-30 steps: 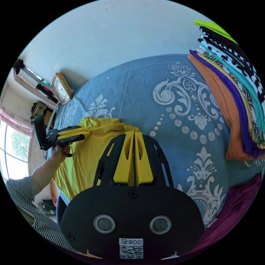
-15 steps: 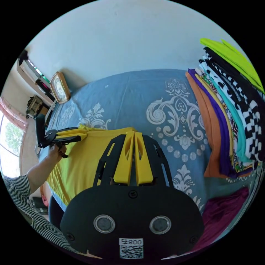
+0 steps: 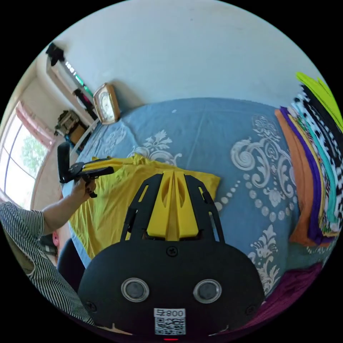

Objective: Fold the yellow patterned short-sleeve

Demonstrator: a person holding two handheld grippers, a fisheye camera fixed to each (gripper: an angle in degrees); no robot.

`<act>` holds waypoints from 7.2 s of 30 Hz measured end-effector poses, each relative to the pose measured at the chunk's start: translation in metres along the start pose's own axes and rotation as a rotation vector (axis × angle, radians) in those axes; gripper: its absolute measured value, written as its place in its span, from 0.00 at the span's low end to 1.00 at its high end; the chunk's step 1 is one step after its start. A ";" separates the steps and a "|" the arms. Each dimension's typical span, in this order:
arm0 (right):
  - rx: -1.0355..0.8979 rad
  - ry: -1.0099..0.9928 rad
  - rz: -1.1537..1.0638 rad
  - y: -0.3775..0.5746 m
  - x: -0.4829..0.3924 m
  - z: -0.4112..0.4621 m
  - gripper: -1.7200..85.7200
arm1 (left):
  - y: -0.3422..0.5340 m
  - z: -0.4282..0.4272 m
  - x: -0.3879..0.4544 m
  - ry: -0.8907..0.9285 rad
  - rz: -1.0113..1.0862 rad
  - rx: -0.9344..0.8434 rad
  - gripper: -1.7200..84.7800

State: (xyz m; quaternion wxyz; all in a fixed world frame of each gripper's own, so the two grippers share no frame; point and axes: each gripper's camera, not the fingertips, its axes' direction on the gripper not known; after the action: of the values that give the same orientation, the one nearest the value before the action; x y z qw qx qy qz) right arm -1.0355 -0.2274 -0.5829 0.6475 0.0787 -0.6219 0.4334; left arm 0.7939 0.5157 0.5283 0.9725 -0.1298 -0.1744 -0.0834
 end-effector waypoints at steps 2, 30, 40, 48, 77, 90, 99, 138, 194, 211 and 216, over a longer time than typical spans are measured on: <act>-0.076 0.072 -0.044 -0.002 -0.015 0.023 0.02 | 0.026 0.014 -0.011 -0.004 -0.043 -0.083 0.06; -0.193 -0.212 0.394 0.334 0.057 -0.176 0.07 | 0.583 -0.146 -0.114 0.204 -0.832 -0.045 0.15; -0.221 -0.153 0.349 0.367 0.044 -0.203 0.10 | 0.652 -0.146 -0.108 0.086 -0.768 -0.161 0.12; -0.262 -0.188 0.330 0.384 0.035 -0.203 0.08 | 0.711 -0.166 -0.112 0.101 -0.805 -0.132 0.08; -0.411 -0.365 0.290 0.475 -0.018 -0.309 0.02 | 0.807 -0.369 -0.056 0.303 -0.765 -0.039 0.05; -0.471 -0.428 0.454 0.582 -0.051 -0.298 0.02 | 0.782 -0.450 0.025 0.165 -0.970 -0.154 0.03; -0.392 -0.487 0.501 0.617 -0.059 -0.302 0.03 | 0.647 -0.526 0.151 0.200 -0.703 -0.102 0.03; -0.092 -0.633 0.586 0.585 -0.058 -0.249 0.03 | 0.102 -0.582 0.607 0.301 -0.057 -0.221 0.03; -0.128 -0.565 0.511 -0.019 -0.114 -0.064 0.04 | 0.273 -0.420 0.461 0.583 -0.080 -0.090 0.03; -0.084 -0.642 0.390 -0.298 -0.291 -0.101 0.04 | 0.566 -0.395 0.302 0.500 -0.489 0.184 0.03; -0.132 -0.655 0.345 -0.383 -0.357 -0.089 0.04 | 0.659 -0.369 0.266 0.466 -0.624 0.254 0.03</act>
State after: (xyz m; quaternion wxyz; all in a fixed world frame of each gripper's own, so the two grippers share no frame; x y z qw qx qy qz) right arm -0.6640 -0.5698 -0.7463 0.3355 0.0654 -0.8267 0.4469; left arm 1.2941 1.0085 0.1424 0.9224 0.0725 0.0105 -0.3793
